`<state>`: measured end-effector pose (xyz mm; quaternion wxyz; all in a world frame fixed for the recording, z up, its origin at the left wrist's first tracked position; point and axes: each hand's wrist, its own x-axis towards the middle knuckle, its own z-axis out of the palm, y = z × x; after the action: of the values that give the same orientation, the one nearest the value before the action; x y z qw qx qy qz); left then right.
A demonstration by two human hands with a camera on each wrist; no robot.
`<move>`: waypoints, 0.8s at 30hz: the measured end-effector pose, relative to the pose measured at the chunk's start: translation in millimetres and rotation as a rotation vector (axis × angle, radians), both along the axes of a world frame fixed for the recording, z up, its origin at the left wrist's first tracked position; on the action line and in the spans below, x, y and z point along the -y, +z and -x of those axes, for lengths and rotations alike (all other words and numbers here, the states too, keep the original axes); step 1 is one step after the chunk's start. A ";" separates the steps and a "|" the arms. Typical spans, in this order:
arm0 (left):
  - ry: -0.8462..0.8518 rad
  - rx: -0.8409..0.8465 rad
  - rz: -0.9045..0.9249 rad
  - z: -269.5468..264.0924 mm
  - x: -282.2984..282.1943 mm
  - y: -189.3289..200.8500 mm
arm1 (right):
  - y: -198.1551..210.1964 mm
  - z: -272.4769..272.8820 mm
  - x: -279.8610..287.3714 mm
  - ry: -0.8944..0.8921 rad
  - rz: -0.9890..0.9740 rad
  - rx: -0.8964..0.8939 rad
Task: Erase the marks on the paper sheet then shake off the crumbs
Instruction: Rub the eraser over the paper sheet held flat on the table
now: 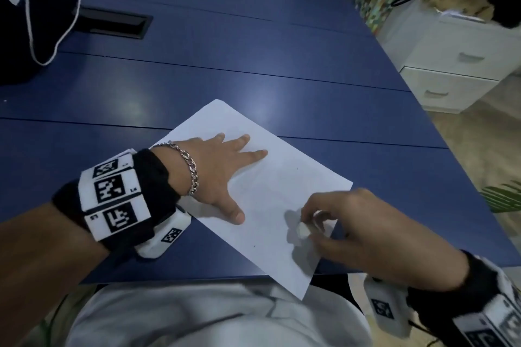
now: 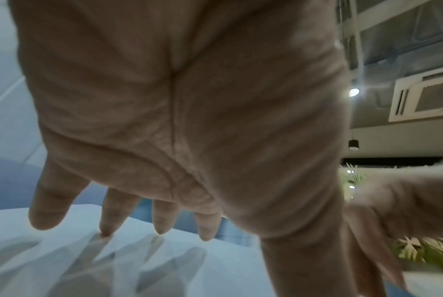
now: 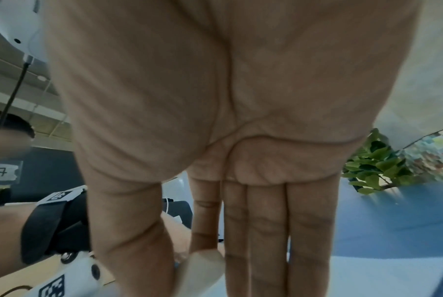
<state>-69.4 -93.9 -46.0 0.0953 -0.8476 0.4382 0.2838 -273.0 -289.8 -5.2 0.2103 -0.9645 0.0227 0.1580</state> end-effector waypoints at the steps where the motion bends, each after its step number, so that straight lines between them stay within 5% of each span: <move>1: -0.012 0.017 -0.014 0.8 0.7 -2.2 | 3.7 -6.7 2.2 -0.003 -0.007 0.009; 12: 0.034 -0.007 -0.040 0.6 3.1 -5.2 | -36.3 -102.7 17.3 0.003 0.190 0.248; 24: 0.056 0.024 -0.219 9.9 28.2 15.5 | -34.0 -106.6 3.1 0.194 0.255 0.166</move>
<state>-79.3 -122.2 -30.4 0.1844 -0.8472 0.3798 0.3224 -166.4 -292.9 -39.2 0.0711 -0.9908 -0.0679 0.0933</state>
